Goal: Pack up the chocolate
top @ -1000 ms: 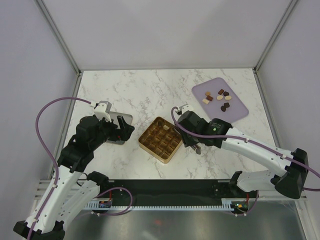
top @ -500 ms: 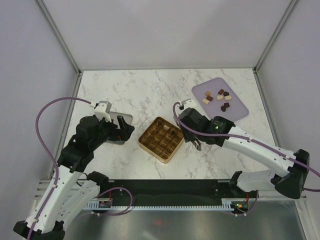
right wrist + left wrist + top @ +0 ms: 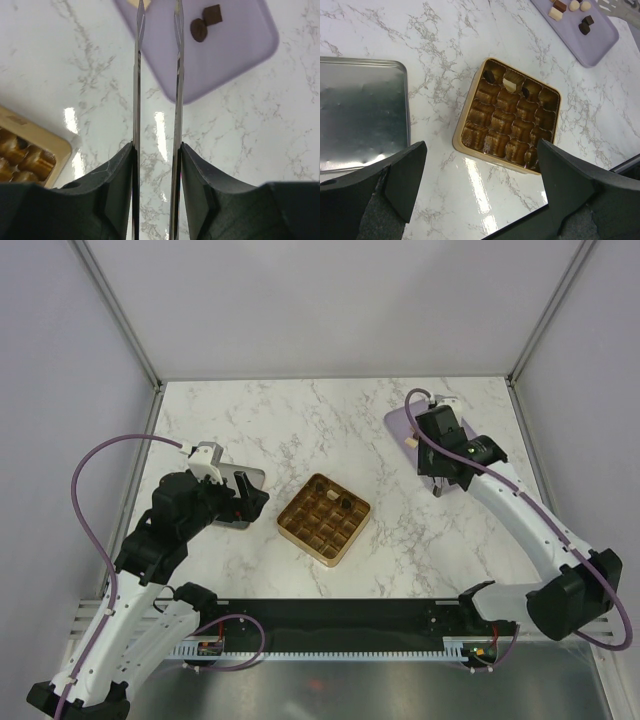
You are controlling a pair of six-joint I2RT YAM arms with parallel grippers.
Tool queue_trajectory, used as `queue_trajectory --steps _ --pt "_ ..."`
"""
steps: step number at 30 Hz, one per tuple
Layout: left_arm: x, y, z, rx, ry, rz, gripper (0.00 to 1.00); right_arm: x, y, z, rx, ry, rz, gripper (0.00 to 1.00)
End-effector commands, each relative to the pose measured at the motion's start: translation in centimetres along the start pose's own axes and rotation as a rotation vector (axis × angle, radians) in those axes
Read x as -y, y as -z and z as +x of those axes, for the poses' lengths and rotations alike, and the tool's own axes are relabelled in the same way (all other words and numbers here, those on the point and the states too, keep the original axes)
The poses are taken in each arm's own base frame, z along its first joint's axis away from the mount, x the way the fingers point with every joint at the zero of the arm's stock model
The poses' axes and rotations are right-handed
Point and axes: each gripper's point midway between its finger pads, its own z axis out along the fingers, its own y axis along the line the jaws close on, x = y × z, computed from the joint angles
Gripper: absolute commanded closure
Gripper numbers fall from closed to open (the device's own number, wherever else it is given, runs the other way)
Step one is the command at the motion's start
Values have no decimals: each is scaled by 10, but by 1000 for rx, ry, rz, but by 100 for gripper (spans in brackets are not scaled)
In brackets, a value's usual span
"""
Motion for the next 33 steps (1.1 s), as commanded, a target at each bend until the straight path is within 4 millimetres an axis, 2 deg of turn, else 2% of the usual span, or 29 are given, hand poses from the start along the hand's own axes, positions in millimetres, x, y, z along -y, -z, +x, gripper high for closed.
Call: queue_trajectory --steps 1,2,4,5,11,18,24,29,33 --pt "-1 1 1 4 -38 2 0 18 -23 3 -29 -27 45 51" --pt "-1 1 1 3 -38 1 0 28 -29 3 -39 -58 61 50" --pt "-1 1 1 3 -38 5 0 28 -41 9 -62 -83 27 49" --pt "-1 1 1 3 -38 5 0 36 -45 10 -70 -107 40 49" --pt "-1 1 1 4 -40 3 0 57 -67 22 -108 -155 72 46" --pt "-1 1 0 5 -40 3 0 48 -95 31 -145 -188 -16 45" --pt "-1 1 -1 8 -40 1 0 53 -111 32 -153 -192 3 45" --pt "-2 1 0 6 -39 -4 0 50 -117 30 -162 -191 -9 46" --pt "-2 0 1 5 -39 -5 0 42 -110 28 -157 -199 -67 50"
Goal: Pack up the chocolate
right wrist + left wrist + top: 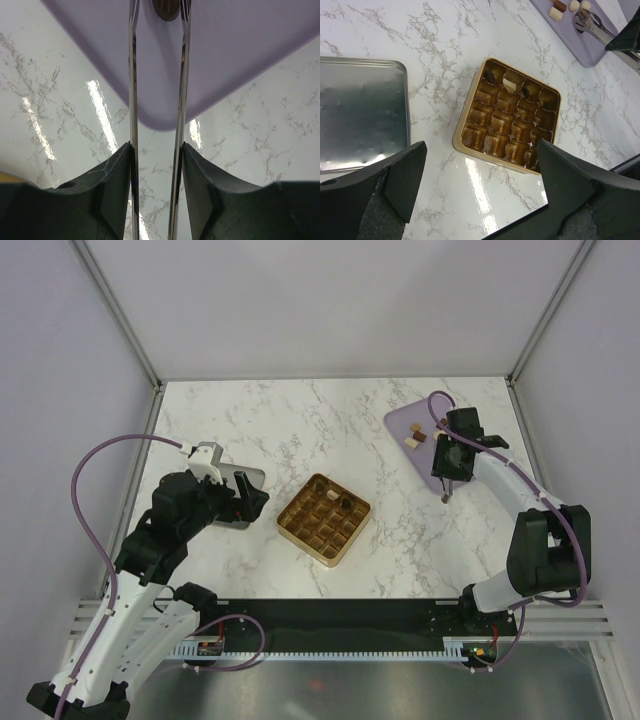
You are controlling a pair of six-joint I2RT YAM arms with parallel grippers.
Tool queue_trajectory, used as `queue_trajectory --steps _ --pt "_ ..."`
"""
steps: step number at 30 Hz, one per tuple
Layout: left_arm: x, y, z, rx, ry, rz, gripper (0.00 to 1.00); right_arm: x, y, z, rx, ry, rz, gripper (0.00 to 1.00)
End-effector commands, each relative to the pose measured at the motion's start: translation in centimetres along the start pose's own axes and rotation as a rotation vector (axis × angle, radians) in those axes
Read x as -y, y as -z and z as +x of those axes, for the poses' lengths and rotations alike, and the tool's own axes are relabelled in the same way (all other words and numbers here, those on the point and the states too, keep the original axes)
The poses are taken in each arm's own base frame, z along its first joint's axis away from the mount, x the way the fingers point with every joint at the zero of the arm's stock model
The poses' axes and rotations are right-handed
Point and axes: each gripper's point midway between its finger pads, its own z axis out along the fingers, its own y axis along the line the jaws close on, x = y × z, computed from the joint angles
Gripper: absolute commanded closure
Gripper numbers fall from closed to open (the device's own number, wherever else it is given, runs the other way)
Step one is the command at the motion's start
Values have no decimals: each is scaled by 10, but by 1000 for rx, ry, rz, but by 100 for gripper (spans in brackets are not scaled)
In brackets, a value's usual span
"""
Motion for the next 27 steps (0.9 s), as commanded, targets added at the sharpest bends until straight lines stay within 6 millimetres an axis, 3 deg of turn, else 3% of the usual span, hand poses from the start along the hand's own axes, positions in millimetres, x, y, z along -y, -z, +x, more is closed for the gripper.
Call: queue_trajectory --steps 1,7,19,27 --pt "-2 0 1 5 -39 -5 0 -14 11 -16 59 1 -87 50" --pt "-2 1 0 6 -38 -4 0 -20 25 -15 57 2 -138 52" --pt "-2 1 0 8 -38 -5 0 -17 22 -11 44 9 -119 59" --pt "-3 1 1 5 -38 -6 0 -29 49 -19 89 33 -139 64"
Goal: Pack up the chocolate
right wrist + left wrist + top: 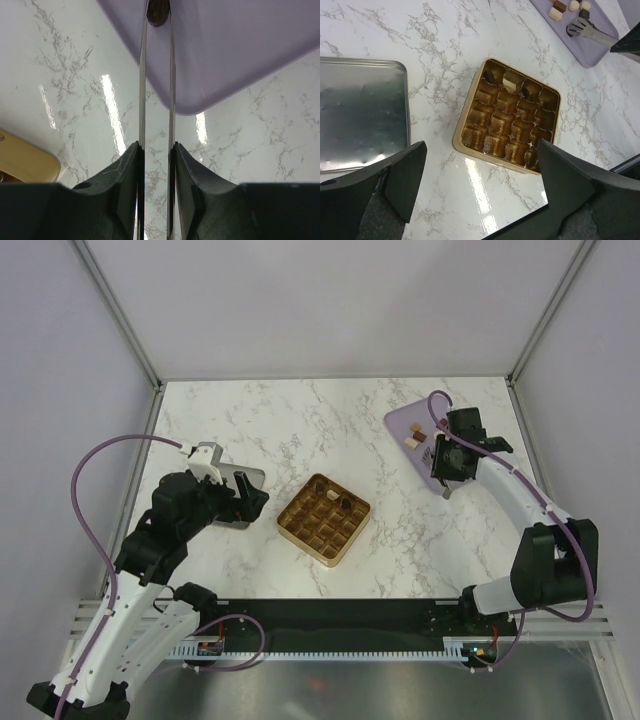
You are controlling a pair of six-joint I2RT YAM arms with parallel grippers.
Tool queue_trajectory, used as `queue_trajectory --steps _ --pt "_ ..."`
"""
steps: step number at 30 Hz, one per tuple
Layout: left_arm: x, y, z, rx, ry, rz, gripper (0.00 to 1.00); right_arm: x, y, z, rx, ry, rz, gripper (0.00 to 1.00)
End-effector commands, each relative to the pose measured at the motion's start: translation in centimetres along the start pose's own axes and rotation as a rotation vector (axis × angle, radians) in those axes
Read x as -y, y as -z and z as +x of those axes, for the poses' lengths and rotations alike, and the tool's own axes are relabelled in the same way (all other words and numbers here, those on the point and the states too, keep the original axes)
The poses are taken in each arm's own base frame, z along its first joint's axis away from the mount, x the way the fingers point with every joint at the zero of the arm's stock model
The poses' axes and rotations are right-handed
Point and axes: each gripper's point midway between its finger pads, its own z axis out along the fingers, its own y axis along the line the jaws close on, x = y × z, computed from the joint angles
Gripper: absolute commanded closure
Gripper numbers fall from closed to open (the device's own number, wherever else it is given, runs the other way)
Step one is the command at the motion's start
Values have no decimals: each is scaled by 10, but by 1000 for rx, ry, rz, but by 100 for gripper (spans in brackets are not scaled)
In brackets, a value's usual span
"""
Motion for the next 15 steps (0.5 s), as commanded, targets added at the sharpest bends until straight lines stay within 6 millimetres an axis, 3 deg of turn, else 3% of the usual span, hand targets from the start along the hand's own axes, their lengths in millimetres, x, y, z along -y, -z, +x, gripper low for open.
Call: queue_trajectory --steps 1,6,15 --pt "-2 0 1 3 -38 -5 0 -18 30 -21 90 27 -35 65" --pt "-2 0 1 5 -38 -5 0 -34 54 -20 127 80 -50 65" --pt "-1 0 0 2 -39 -1 0 -85 110 21 137 215 -231 68"
